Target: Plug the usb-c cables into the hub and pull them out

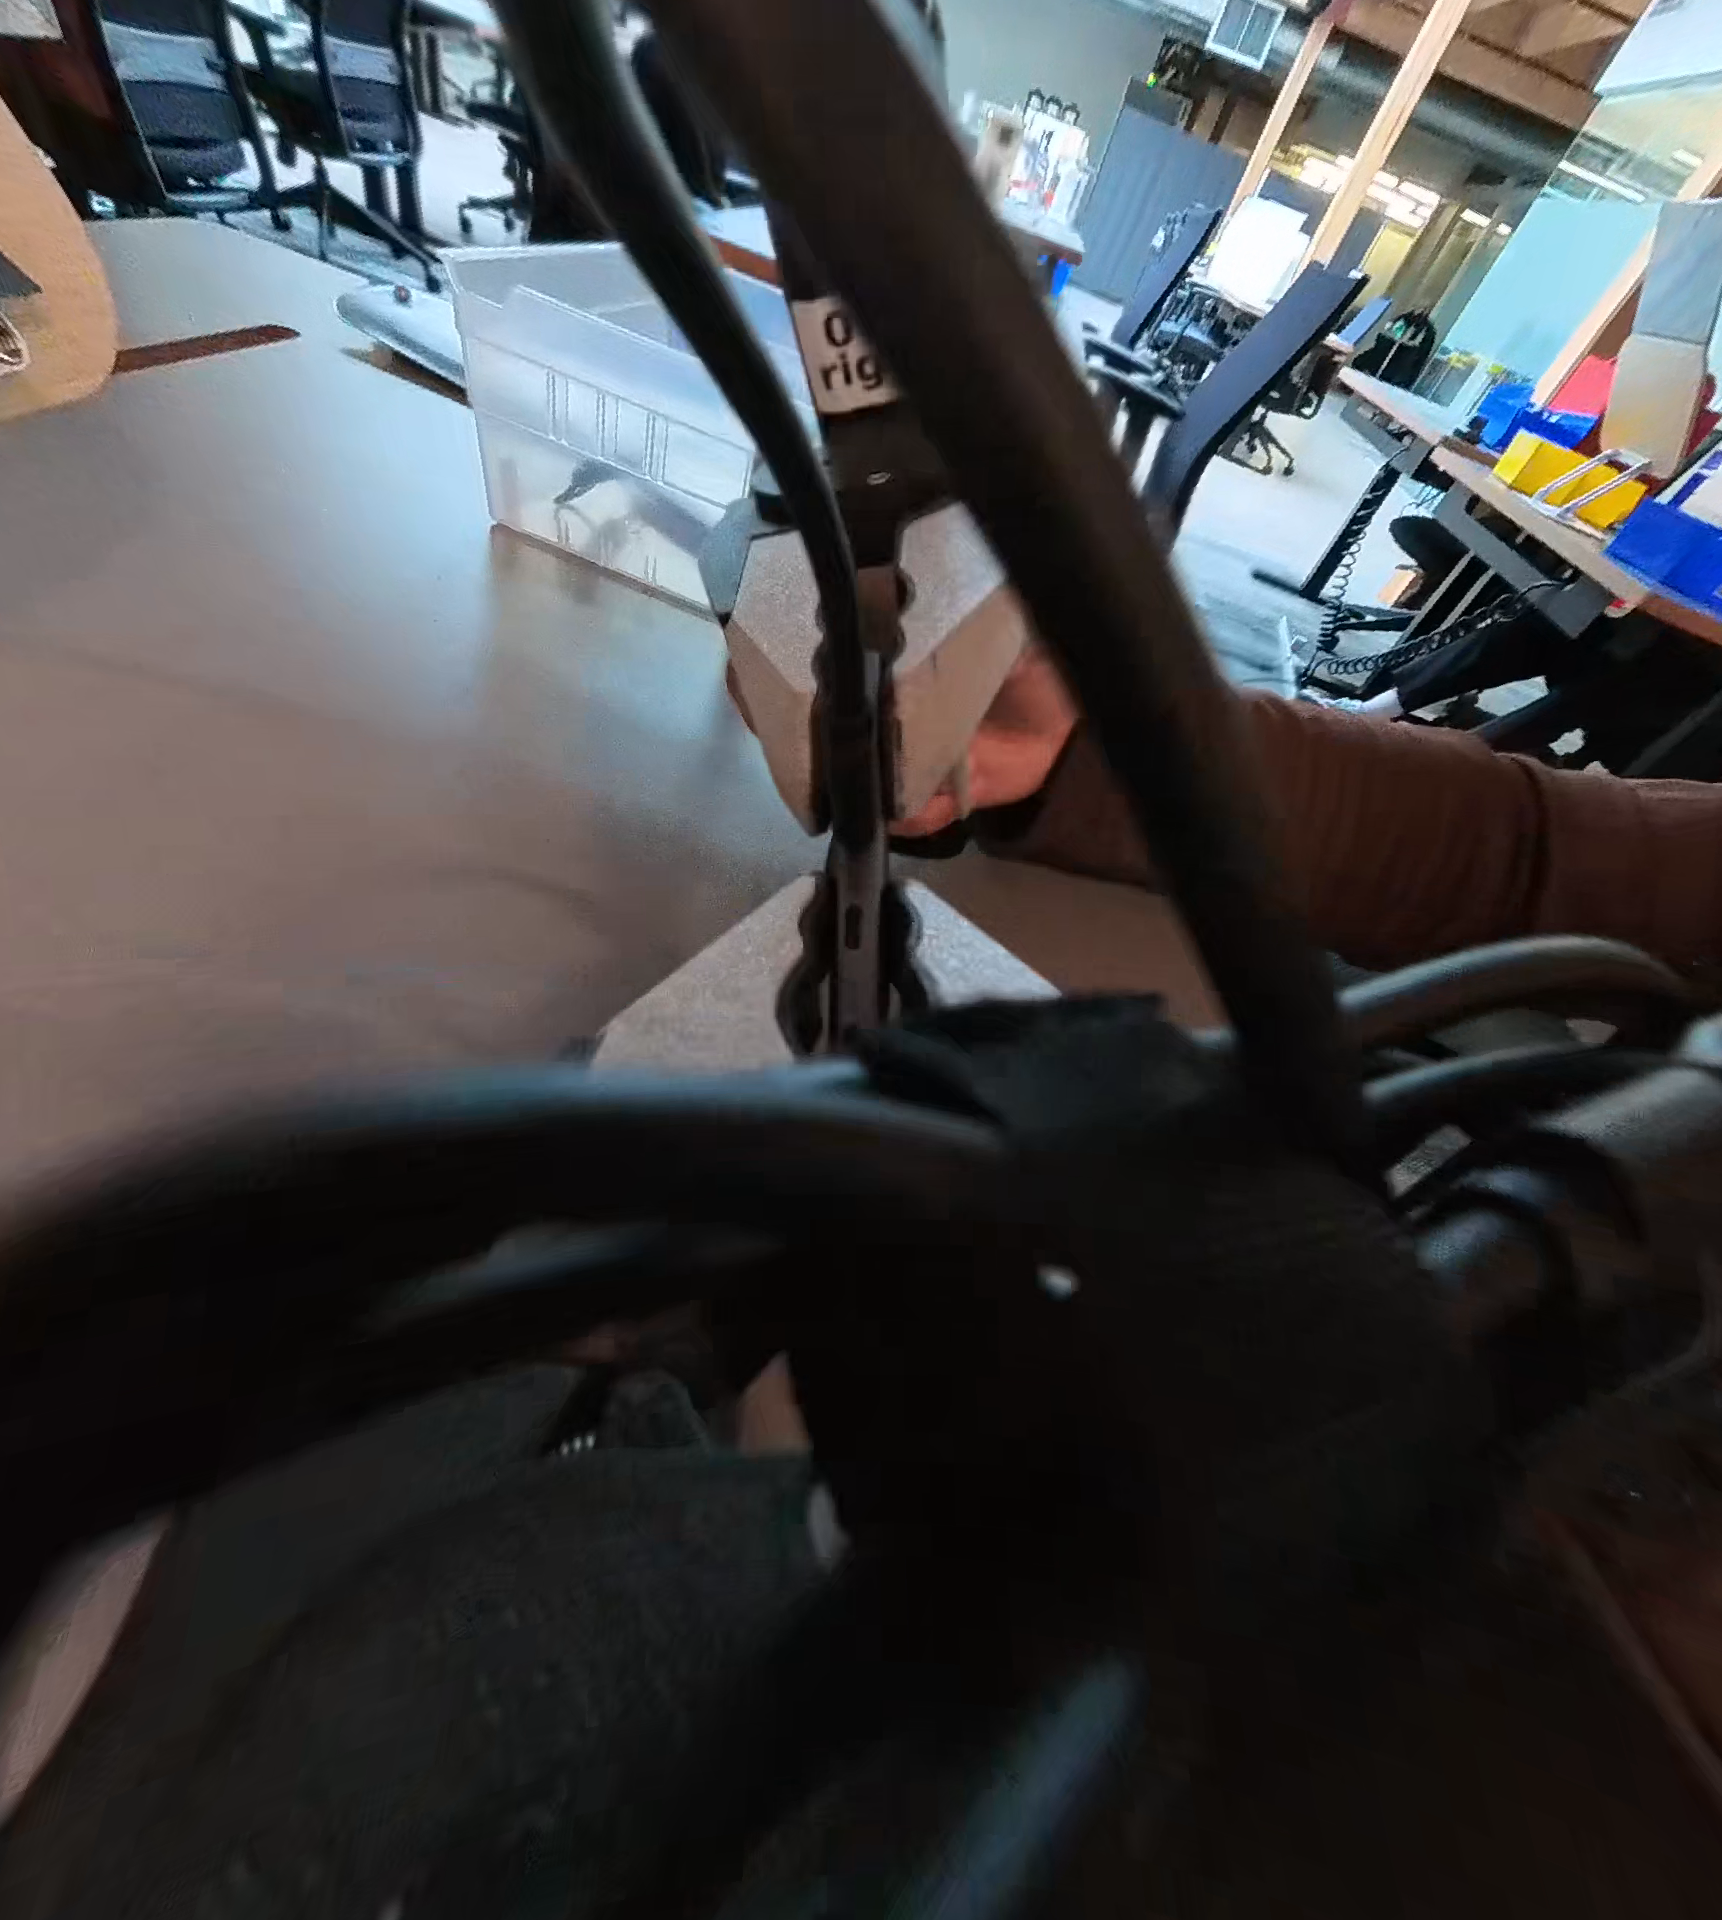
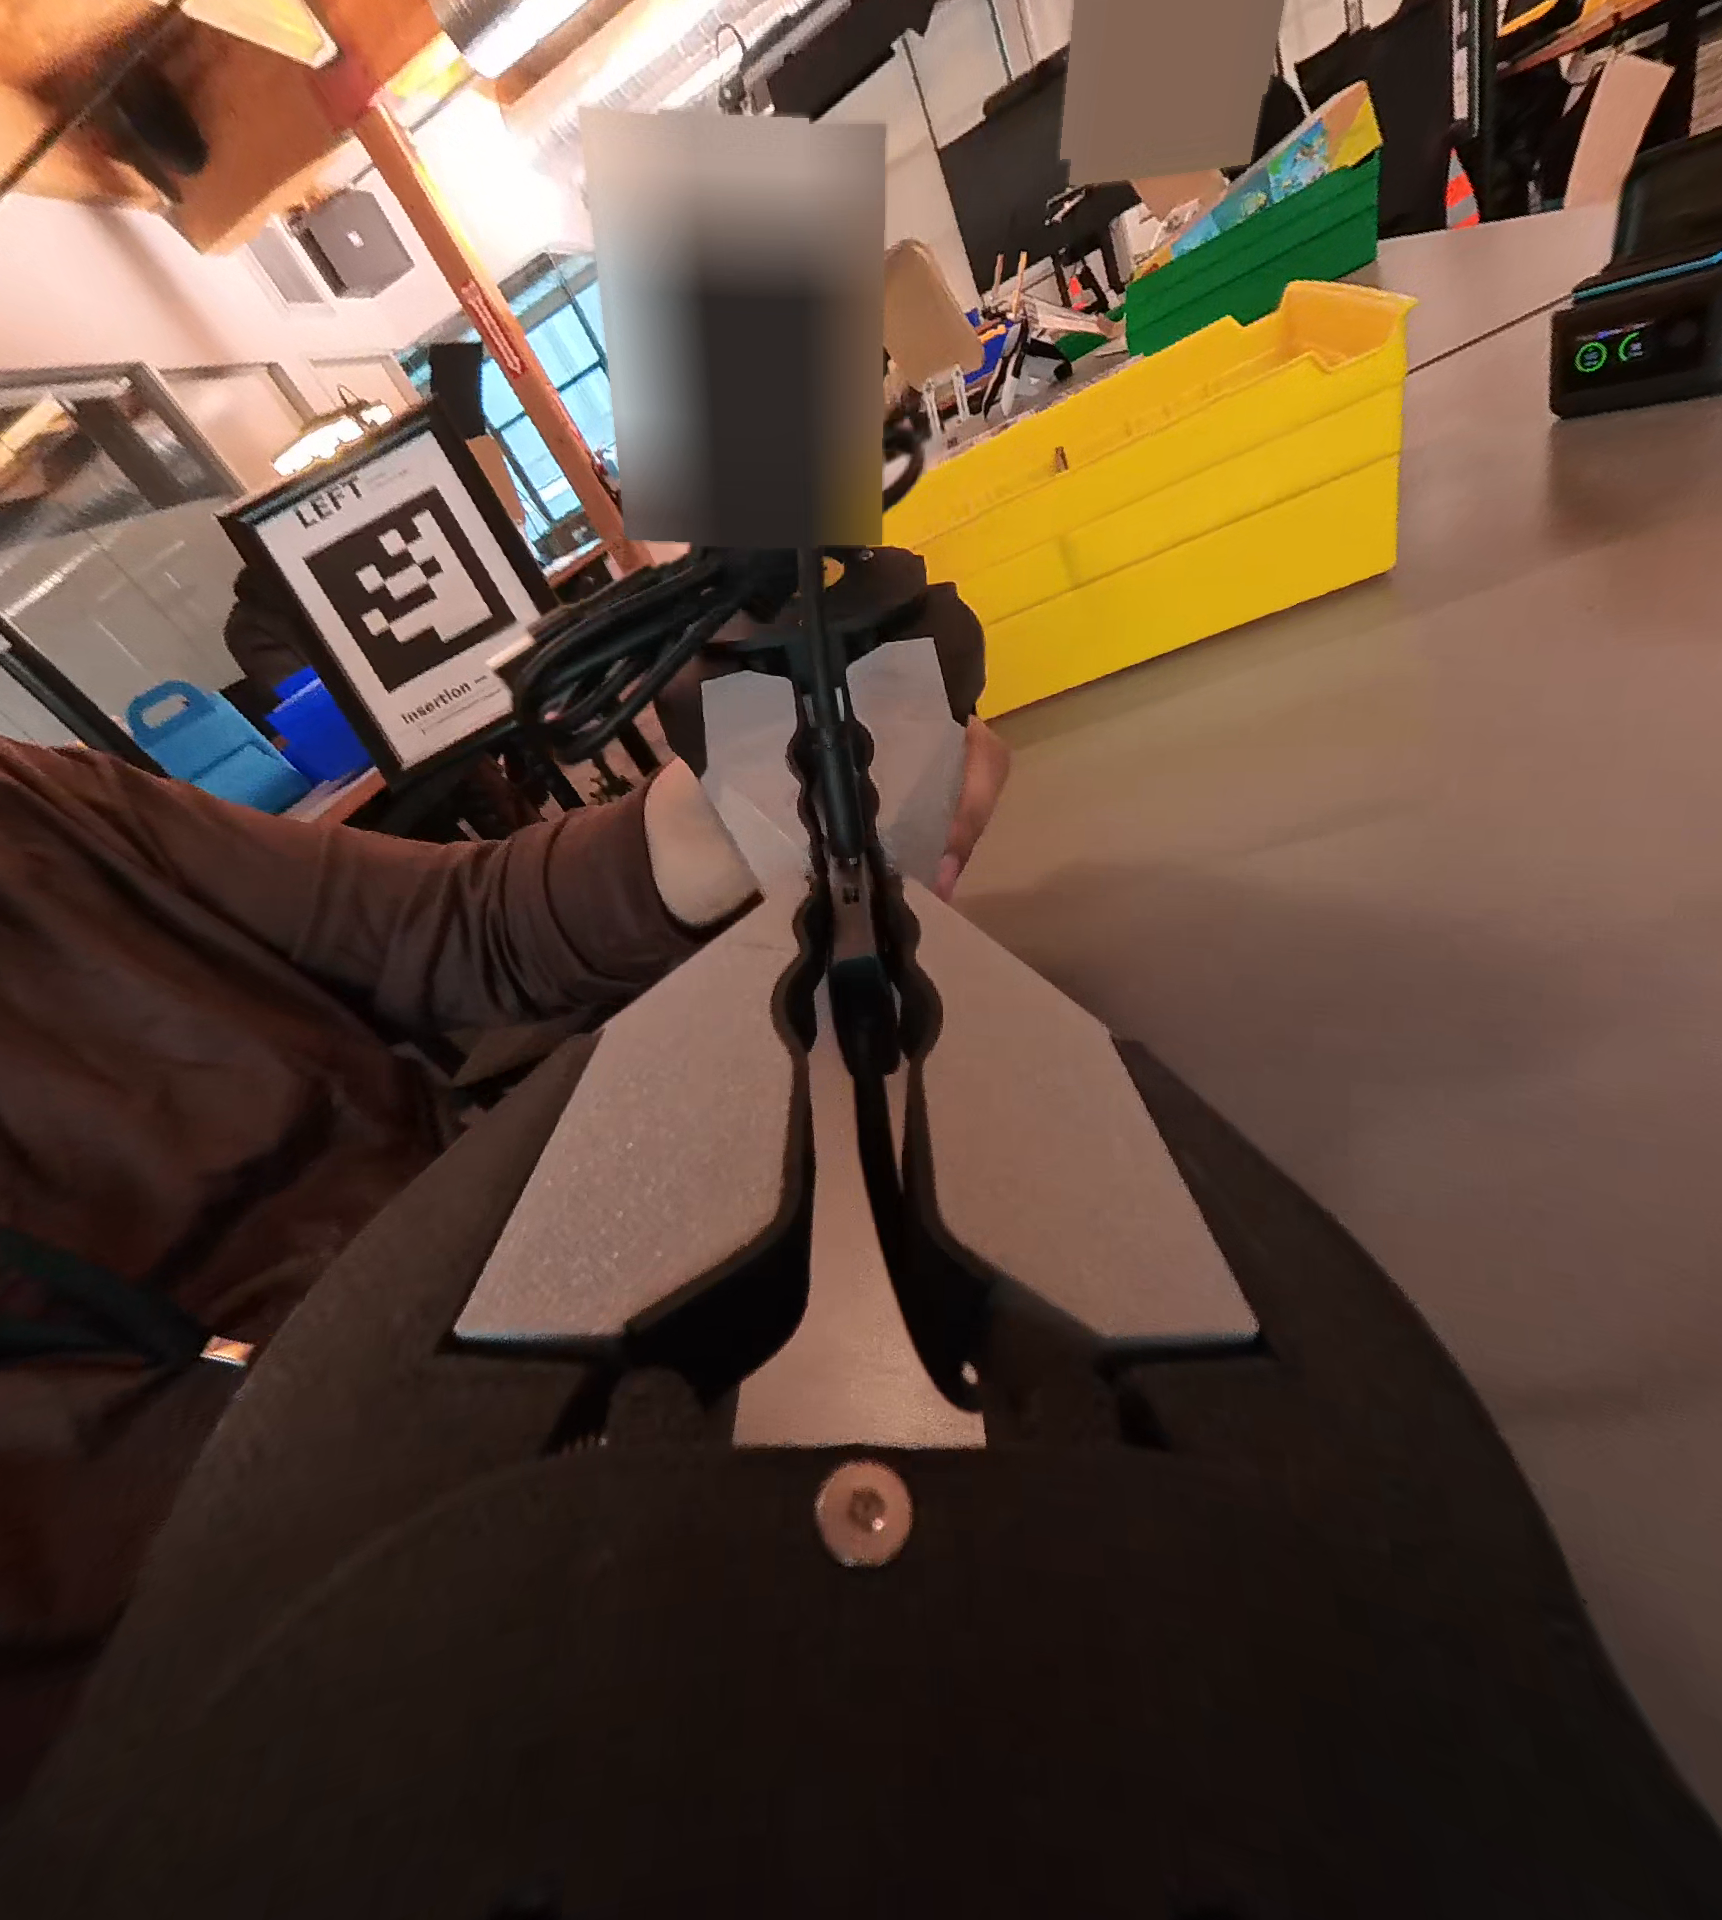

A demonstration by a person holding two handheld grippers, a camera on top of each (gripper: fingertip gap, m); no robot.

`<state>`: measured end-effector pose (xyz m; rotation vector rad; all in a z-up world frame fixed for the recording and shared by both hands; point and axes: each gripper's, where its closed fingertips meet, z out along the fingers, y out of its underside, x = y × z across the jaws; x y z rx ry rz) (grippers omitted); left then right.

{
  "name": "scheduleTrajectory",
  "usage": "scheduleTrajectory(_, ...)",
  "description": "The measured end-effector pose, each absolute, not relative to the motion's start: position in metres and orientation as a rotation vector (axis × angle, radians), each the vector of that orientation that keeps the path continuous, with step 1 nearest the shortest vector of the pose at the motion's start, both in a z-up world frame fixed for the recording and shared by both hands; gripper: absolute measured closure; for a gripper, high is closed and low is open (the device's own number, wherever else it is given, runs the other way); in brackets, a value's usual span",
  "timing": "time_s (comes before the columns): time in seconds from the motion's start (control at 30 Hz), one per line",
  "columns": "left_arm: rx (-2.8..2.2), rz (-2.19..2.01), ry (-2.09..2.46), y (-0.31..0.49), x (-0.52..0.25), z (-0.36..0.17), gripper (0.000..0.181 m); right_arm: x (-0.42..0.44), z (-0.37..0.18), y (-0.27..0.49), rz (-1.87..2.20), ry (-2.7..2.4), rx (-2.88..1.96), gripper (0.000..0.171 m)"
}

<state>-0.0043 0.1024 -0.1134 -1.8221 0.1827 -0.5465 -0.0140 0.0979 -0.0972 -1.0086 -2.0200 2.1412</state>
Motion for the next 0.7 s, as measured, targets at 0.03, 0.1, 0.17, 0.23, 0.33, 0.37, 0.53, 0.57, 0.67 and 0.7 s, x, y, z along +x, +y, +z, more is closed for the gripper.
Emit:
scheduleTrajectory(0.03,-1.832,-0.531,0.185,0.102,-0.005,-0.115,0.174,-0.014,-0.099,0.098,2.111,-2.030,-1.010,0.163)
scheduleTrajectory(0.1,-1.853,-0.501,0.185,0.102,-0.007,-0.118,0.175,-0.016,-0.100,0.102,2.056,-2.032,-1.017,0.162)
scheduleTrajectory(0.17,-1.868,-0.483,0.181,0.100,-0.009,-0.120,0.175,-0.019,-0.097,0.109,2.008,-1.996,-1.018,0.160)
scheduleTrajectory(0.23,-1.879,-0.478,0.171,0.099,-0.011,-0.122,0.175,-0.018,-0.091,0.113,1.970,-1.970,-0.988,0.157)
scheduleTrajectory(0.33,-1.884,-0.489,0.182,0.099,-0.009,-0.122,0.175,-0.016,-0.093,0.107,1.880,-2.005,-0.953,0.154)
scheduleTrajectory(0.37,-1.897,-0.485,0.192,0.099,-0.007,-0.124,0.175,-0.017,-0.100,0.105,1.817,-2.042,-0.956,0.155)
scheduleTrajectory(0.53,-1.947,-0.481,0.237,0.100,0.001,-0.135,0.175,-0.013,-0.113,0.090,1.687,-2.146,-0.855,0.165)
scheduleTrajectory(0.57,-1.940,-0.489,0.236,0.100,0.002,-0.134,0.175,-0.013,-0.111,0.090,1.685,-2.144,-0.842,0.166)
scheduleTrajectory(0.67,-1.906,-0.530,0.225,0.101,0.004,-0.129,0.175,-0.011,-0.106,0.090,1.721,-2.118,-0.823,0.167)
scheduleTrajectory(0.7,-1.897,-0.526,0.221,0.102,0.004,-0.128,0.174,-0.012,-0.105,0.091,1.736,-2.106,-0.831,0.167)
